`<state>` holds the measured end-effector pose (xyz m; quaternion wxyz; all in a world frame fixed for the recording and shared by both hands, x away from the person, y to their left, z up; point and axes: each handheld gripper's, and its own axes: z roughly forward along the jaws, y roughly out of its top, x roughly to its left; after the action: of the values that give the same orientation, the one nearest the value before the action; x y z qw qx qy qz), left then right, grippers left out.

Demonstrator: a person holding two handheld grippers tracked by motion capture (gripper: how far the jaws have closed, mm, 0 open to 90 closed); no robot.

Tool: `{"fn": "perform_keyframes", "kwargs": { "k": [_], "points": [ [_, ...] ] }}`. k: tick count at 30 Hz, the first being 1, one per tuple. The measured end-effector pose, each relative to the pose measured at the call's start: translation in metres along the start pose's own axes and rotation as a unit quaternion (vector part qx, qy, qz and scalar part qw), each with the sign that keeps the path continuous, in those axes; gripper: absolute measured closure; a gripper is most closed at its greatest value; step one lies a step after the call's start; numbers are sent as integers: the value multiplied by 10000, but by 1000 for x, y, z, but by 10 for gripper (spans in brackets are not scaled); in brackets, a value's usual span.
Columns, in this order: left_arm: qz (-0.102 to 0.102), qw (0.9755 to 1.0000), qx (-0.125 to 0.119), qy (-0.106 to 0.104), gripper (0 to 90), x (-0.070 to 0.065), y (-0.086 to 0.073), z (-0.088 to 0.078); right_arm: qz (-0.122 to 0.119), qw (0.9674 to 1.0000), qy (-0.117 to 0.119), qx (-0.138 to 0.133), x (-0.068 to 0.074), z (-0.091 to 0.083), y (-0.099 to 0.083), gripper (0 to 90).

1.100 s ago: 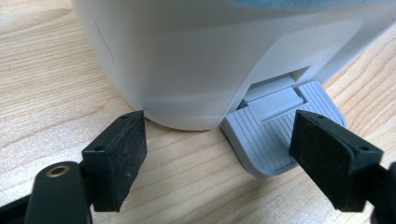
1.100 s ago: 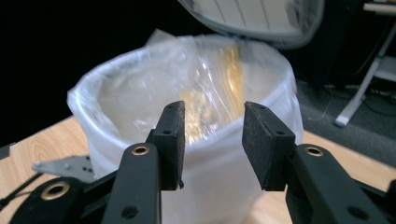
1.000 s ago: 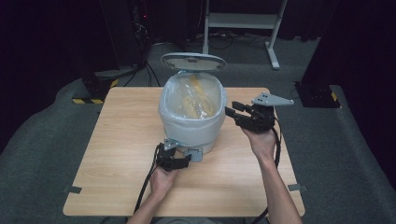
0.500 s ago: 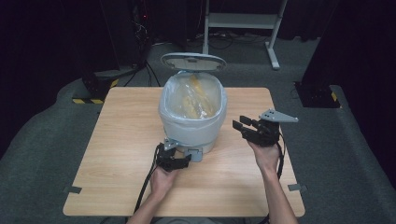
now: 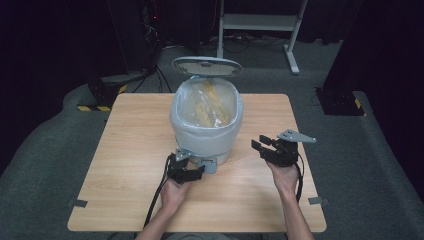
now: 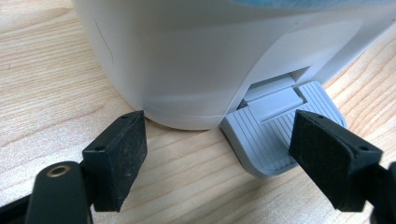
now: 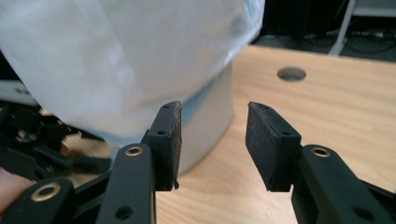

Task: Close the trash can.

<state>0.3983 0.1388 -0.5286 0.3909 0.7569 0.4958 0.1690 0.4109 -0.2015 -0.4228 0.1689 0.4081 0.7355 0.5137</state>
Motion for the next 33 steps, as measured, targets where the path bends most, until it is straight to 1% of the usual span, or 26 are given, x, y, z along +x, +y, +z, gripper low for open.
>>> {"fn": "perform_keyframes", "kwargs": {
  "k": [2, 5, 10, 13, 15, 16, 18, 22, 23, 24, 25, 26, 28, 29, 30, 31, 33],
  "points": [
    [0, 10000, 0, 7, 190, 0, 0, 0, -21, 9999, -70, 112, -1, 3, -5, 552],
    [2, 10000, 3, 9, 190, 0, 0, 0, 0, 9995, -167, 282, -5, 9, -18, 543],
    [5, 10000, 0, 14, 190, -1, 0, 0, 203, 9979, -361, 503, -16, 18, -41, 526],
    [36, 10000, -27, 42, 190, -1, 0, 0, 255, 9964, -467, 665, -20, 23, -51, 516],
    [58, 10000, -33, 63, 190, -2, 0, -1, 138, 9943, -621, 850, -20, 27, -57, 511],
    [57, 10000, -32, 63, 190, -3, 0, -1, 64, 9928, -691, 978, -20, 30, -60, 503],
    [46, 10000, -32, 51, 190, -2, 0, -1, 1, 9890, -809, 1236, -21, 38, -67, 494],
    [-44, 10000, -12, -34, 189, 1, 0, 0, -75, 9839, -926, 1526, -23, 49, -80, 463],
    [-46, 10000, -14, -45, 189, 1, 0, 0, -59, 9832, -943, 1562, -23, 50, -83, 453],
    [-58, 10000, -18, -61, 189, 1, 0, 0, -67, 9847, -973, 1444, -23, 50, -86, 454],
    [-59, 10000, -14, -66, 188, 2, 0, 0, -66, 9855, -995, 1374, -24, 50, -88, 446],
    [-60, 10000, -14, -70, 188, 2, 0, 0, -63, 9852, -1014, 1379, -24, 50, -88, 432],
    [-65, 9999, -15, -78, 188, 2, 0, 0, -186, 9835, -1097, 1430, -21, 51, -88, 412],
    [-73, 9999, -10, -89, 188, 2, 0, 0, -317, 9815, -1180, 1471, -18, 53, -88, 385],
    [-100, 9999, -23, -117, 187, 3, 0, -1, -339, 9807, -1239, 1474, -17, 53, -88, 378],
    [-117, 9998, -36, -163, 185, 4, 0, -1, -275, 9809, -1233, 1477, -18, 53, -88, 362],
    [-123, 9997, -23, -211, 182, 5, -1, -2, -260, 9803, -1275, 1484, -18, 53, -88, 351]
  ]
}}
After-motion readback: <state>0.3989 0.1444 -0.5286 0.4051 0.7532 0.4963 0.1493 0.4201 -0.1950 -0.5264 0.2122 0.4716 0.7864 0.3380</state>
